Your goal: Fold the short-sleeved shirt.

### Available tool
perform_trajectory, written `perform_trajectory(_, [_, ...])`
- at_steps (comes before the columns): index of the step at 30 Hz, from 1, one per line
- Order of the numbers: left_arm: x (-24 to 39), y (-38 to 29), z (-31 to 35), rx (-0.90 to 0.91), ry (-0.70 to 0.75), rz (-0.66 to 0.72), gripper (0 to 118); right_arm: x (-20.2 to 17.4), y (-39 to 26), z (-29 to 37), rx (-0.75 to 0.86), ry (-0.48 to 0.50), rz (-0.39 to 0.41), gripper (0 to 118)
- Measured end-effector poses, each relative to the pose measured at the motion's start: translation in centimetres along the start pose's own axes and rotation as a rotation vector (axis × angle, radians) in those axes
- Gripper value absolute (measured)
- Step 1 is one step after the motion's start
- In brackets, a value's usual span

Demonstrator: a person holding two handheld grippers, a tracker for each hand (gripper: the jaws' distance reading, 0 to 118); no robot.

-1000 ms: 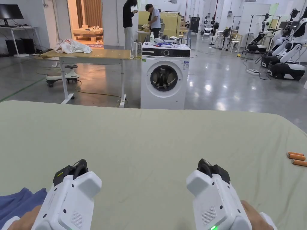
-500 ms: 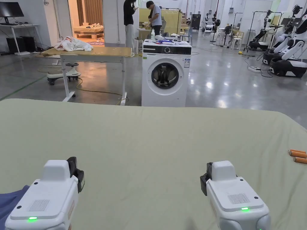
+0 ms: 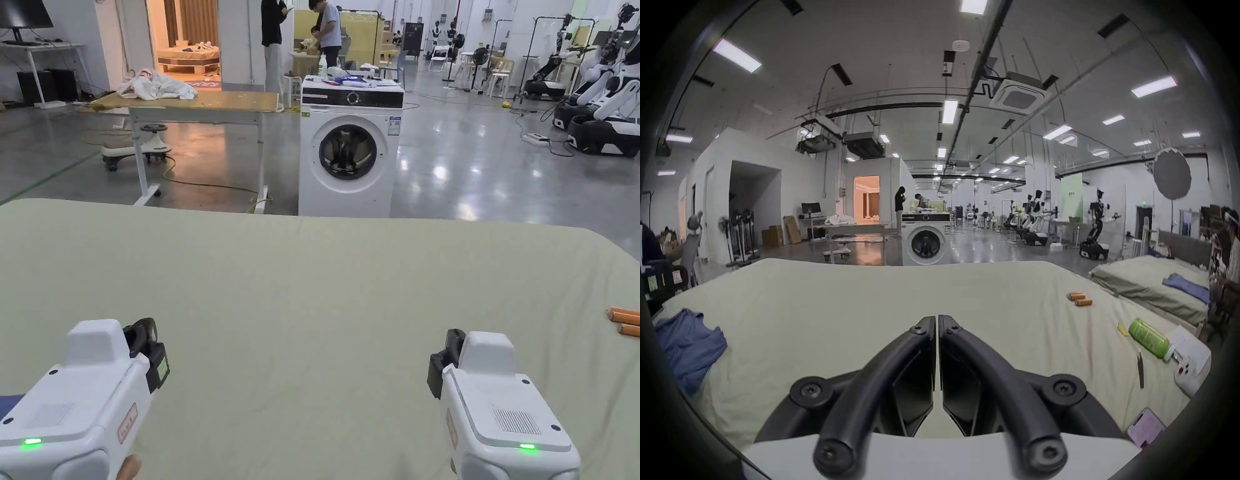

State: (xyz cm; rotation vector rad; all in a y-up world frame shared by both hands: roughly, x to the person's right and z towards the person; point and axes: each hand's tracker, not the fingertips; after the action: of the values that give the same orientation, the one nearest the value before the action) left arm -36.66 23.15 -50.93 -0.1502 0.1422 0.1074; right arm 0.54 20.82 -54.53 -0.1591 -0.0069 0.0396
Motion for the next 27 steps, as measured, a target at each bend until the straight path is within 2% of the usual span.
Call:
perform_trajectory(5, [-3.2, 0.6, 0.8, -0.163, 0.033, 0.011, 0, -1.1, -0.3, -0.2, 0.005, 0.04, 0.047, 1])
perform_trajectory(15, [-14.4, 0.4, 2.4, -0.402, 0.174, -0.034, 0, -3.4, -1.9, -1.0, -0.049, 0.095, 0.052, 1])
perform_trajectory(16, [-15.8, 0.3, 2.2, -0.438, 0.191, -0.036, 3, -3.4, -2.0, -1.0, -0.053, 0.101, 0.056, 1])
perform_trajectory(19, [-19.0, -0.1, 1.7, -0.501, 0.233, -0.007, 32, -3.7, -2.3, -1.1, -0.059, 0.114, 0.065, 1])
perform_trajectory(21, [-21.2, -1.0, 0.7, -0.585, 0.216, 0.004, 58, -3.9, -2.7, -1.2, -0.064, 0.119, 0.082, 1])
perform_trajectory(23, [-22.9, -2.0, 0.0, -0.658, 0.244, 0.023, 76, -4.0, -3.0, -1.4, -0.077, 0.126, 0.088, 1])
perform_trajectory(27, [-26.9, -5.0, -1.9, -0.768, 0.248, 0.056, 78, -4.3, -3.7, -1.4, -0.096, 0.124, 0.103, 1])
